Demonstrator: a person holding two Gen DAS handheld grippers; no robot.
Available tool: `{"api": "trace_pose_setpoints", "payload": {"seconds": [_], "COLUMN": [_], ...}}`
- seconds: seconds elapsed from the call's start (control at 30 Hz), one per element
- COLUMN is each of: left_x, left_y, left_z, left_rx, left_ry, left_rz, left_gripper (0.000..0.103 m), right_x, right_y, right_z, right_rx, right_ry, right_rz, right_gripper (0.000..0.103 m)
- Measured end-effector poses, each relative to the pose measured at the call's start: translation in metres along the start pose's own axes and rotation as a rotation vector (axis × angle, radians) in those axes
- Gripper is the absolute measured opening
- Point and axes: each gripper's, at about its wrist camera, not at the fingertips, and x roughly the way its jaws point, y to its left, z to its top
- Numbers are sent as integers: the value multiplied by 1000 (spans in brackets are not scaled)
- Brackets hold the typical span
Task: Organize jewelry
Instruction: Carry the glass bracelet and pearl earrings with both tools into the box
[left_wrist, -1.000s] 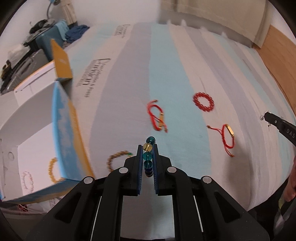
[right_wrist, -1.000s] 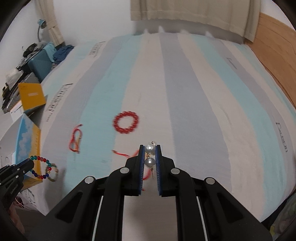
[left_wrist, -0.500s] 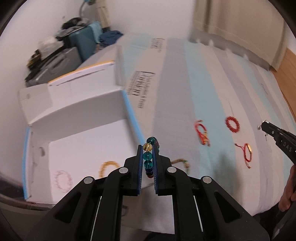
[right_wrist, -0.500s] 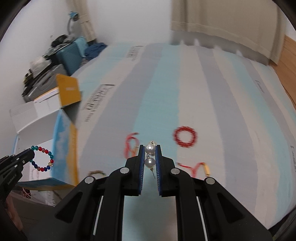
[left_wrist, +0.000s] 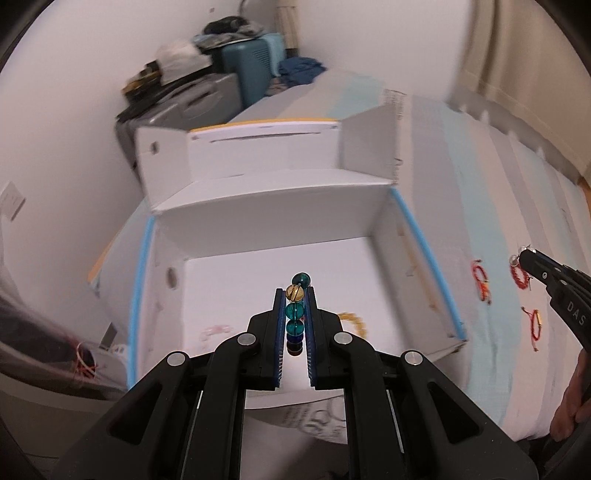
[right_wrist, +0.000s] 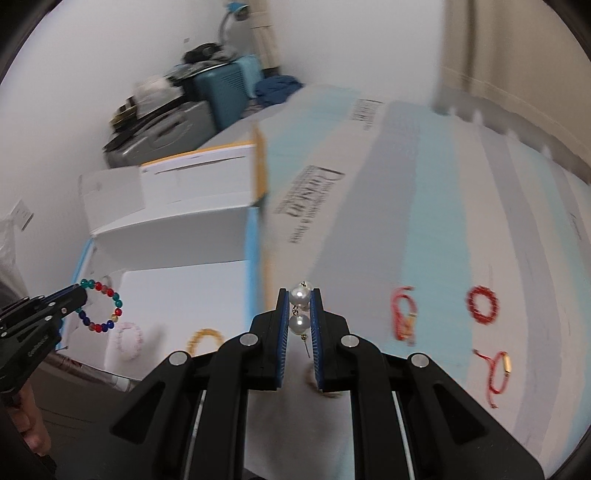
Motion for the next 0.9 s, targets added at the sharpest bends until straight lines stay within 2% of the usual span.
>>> {"api": "trace_pose_setpoints", "payload": {"seconds": [0.2, 0.37, 0.67, 0.9], "left_x": [17, 42, 95, 120], "left_y": [42, 62, 81, 87], "left_z": [-7, -18, -38, -49], "left_rx": [-57, -79, -114, -118], "left_ry": [40, 91, 203, 256], "left_rz": [25, 30, 21, 26], "left_gripper": [9, 9, 9, 9], "right_x": [22, 61, 125, 150], "right_y": [59, 92, 106, 107], "right_z": [1, -8, -32, -45], "right_rx": [-90, -136, -137, -134], "right_ry": [37, 138, 312, 383], "right_rz": [72, 118, 121, 105], "right_gripper": [10, 10, 10, 10]}}
